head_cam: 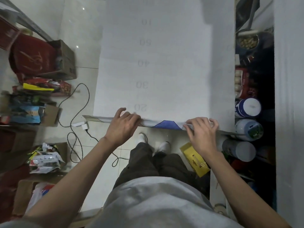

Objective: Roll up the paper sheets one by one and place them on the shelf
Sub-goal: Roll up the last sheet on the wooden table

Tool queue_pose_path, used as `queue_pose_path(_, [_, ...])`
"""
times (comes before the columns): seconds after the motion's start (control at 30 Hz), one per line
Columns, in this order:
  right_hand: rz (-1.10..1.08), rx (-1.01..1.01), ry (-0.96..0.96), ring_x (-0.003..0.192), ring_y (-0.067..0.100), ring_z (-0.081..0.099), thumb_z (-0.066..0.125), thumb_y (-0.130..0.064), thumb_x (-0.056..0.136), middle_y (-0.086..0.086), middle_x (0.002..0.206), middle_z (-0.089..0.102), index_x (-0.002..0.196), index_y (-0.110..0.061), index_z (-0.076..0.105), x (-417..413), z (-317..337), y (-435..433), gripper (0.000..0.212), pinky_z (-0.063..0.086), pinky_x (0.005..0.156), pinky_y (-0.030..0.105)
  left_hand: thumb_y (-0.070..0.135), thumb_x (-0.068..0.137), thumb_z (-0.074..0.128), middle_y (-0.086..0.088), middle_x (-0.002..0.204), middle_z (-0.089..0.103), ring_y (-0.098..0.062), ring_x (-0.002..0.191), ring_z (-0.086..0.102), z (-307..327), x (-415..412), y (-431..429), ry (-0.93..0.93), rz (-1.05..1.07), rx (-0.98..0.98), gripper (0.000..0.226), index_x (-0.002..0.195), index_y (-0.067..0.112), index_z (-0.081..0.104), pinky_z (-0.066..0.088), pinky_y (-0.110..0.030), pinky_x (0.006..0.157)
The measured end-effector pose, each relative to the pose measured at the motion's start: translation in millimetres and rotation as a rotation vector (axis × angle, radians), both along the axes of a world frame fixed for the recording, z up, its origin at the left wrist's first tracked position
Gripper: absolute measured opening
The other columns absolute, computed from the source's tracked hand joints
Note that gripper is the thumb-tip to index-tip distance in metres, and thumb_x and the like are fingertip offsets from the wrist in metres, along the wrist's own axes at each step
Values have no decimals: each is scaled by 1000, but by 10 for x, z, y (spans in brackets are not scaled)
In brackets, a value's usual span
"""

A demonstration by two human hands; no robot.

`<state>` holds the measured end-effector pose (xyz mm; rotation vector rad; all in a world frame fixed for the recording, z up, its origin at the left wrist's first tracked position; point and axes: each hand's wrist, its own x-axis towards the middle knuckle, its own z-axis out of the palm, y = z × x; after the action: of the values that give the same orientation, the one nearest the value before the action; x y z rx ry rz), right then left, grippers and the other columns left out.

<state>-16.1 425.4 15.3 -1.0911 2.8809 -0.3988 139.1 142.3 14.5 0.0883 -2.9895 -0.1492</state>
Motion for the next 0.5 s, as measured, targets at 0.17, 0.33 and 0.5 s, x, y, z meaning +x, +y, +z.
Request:
queue_pose_path(0.17, [-58, -103, -100, 95, 16, 59, 64, -24, 96, -11, 101, 65, 108, -23, 61, -308, -10, -228, 12, 25, 98, 35, 30, 103, 47, -6, 109, 64, -30, 95, 61, -11, -272, -82, 45, 71, 53, 23, 111, 13, 61, 37, -45, 106])
queue_pose_path(0.33, [74, -64, -143, 112, 21, 59, 64, -35, 96, -3, 116, 63, 113, -24, 68, -458, -208, -170, 21, 23, 101, 36, 52, 95, 54, -12, 128, 59, -34, 116, 58, -169, -195, -227, -146, -66, 52, 50, 122, 10, 62, 37, -50, 109])
queue_pose_path(0.5, [175, 132, -168, 128, 26, 46, 53, -61, 89, 4, 136, 50, 130, -28, 61, -524, -211, 191, 53, 25, 103, 44, 47, 99, 45, -13, 123, 56, -33, 106, 54, -181, -107, -249, -144, -15, 111, 46, 127, 14, 60, 42, -45, 94])
